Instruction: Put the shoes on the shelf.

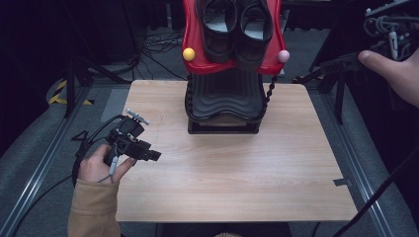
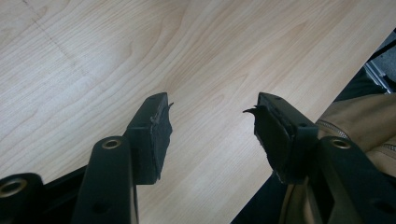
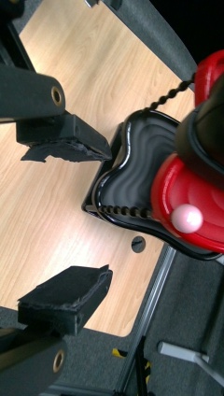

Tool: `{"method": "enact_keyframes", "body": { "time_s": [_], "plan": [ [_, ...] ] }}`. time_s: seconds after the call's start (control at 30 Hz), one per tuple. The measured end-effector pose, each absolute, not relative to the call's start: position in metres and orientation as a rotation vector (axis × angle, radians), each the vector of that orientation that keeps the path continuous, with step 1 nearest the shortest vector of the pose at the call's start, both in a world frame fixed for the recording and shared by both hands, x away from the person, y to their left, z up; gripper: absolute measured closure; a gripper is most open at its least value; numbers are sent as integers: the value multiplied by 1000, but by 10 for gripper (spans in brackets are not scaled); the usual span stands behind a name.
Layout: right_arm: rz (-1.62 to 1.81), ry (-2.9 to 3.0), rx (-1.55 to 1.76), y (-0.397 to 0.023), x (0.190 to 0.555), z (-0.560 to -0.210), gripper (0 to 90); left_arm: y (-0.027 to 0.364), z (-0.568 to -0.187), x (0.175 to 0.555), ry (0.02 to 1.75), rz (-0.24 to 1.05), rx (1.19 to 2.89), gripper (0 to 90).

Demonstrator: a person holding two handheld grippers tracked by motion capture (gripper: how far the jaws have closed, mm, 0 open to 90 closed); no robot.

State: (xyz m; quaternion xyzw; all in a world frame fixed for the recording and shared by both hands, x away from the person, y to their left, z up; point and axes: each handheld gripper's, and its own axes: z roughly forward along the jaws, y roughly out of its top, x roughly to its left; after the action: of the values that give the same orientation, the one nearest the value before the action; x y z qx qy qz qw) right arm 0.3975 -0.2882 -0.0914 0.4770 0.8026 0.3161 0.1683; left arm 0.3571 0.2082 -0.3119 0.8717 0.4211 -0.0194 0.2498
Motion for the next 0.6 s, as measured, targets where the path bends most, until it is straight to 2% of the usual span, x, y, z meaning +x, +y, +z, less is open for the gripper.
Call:
{"method": "enact_keyframes", "body": {
  "time_s": [0.3,0.53,0.6],
  "plan": [
    [926,2339,1320,-300,384,-126,352,209,-314,353,1161,-50,2372,459],
    [896,2421,1280,-311,377,-181,346,213,-315,352,1181,-49,2356,458],
    [888,2429,1274,-312,377,-187,345,212,-316,352,1180,-50,2358,458]
  ]
}}
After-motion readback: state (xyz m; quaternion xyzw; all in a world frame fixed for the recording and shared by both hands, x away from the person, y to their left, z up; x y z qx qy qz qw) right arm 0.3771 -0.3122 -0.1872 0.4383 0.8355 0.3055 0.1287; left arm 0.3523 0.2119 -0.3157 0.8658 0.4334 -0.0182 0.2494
